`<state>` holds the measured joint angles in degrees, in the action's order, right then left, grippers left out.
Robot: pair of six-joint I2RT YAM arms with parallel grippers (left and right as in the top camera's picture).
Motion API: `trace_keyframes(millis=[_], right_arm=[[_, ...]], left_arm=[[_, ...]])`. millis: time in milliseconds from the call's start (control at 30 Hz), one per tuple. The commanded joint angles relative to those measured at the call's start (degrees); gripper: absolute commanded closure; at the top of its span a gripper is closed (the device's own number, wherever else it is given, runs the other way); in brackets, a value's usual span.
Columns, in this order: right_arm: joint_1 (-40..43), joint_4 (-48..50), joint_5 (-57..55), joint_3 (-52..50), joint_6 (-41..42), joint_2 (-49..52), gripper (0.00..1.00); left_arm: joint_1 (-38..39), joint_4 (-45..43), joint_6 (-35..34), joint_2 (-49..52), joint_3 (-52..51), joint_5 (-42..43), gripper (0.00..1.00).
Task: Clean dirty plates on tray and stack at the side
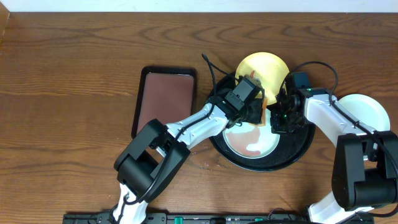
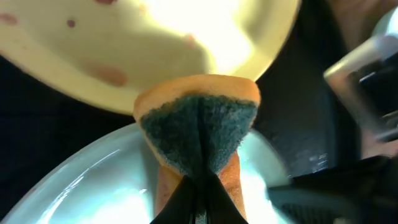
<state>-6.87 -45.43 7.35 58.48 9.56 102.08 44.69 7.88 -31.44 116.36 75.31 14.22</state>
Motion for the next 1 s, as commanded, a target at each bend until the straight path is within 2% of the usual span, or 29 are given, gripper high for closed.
trace_keyframes(millis=[0,167,300,467,567,667,767,967], right_arm=[[-0.7,0.8,-2.4,-1.2,0.2,1.2,0.99],[-0.7,0.9,-2.4,-1.2,0.2,1.2,0.99],[-0.7,0.9,-2.4,-1.2,0.2,1.2,0.99],[-0.7,0.9,-2.4,-1.2,0.2,1.2,0.99],[-0.7,0.9,-2.4,-1.2,0.2,1.2,0.99],[-0.7,0.8,-2.4,-1.2,0.3,1.2,0.99],[-0.7,0.8,-2.4,-1.2,0.3,1.2,0.99],[-0.7,0.9,-2.4,-1.2,0.3,1.2,0.99]], left_arm=[[-0.6,4.8,7.7,1.3,-0.1,-9.4,0.93],[-0.6,12.4,15.0,0.9,0.0,-13.7,0.93],[-0.6,19.0,15.3,0.8,0.7,-15.2,0.92],[-0.6,32.0,7.7,0.8,5.6,-15.1,0.93],[-0.6,36.1,4.3,0.8,7.7,-14.7,0.92],[-0.6,35.6,-0.9,0.9,7.6,-8.5,0.92],[-0.4,31.5,-4.1,1.0,6.3,-1.1,0.93],[1.0,21.5,-6.2,3.5,4.8,2.4,0.92]])
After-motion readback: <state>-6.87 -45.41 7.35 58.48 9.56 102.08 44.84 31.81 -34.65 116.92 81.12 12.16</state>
